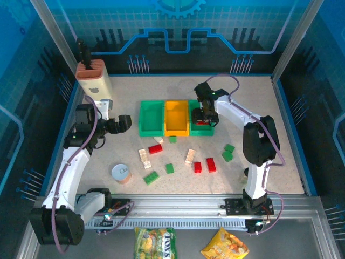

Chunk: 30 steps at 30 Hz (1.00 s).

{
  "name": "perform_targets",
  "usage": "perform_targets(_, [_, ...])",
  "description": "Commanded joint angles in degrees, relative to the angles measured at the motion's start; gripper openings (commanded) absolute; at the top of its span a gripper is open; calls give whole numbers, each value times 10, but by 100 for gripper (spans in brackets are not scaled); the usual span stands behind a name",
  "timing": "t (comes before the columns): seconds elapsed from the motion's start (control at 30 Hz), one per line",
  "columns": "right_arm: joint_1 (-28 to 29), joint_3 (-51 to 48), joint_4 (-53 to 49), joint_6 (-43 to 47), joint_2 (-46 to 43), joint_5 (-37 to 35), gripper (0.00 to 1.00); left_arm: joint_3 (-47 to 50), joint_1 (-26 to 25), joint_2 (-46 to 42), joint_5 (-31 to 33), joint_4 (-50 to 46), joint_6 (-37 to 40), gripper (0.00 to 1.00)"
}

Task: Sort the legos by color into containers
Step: Place the lego in the container.

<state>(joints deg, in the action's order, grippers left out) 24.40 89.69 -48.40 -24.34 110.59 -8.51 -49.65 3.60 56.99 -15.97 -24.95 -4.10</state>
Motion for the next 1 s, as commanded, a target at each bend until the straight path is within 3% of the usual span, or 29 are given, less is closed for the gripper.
perform_targets(0.0, [-4, 11, -4, 1, -9, 6, 72, 9, 6, -10, -13, 6, 5, 99])
perform_targets(0.57, [-3, -11, -19, 1, -59, -4, 74, 8, 6, -8, -17, 6, 3, 99])
perform_targets(0.97, [-16, -136, -23, -18, -161, -31, 74, 7, 6, 0, -20, 10, 2, 99])
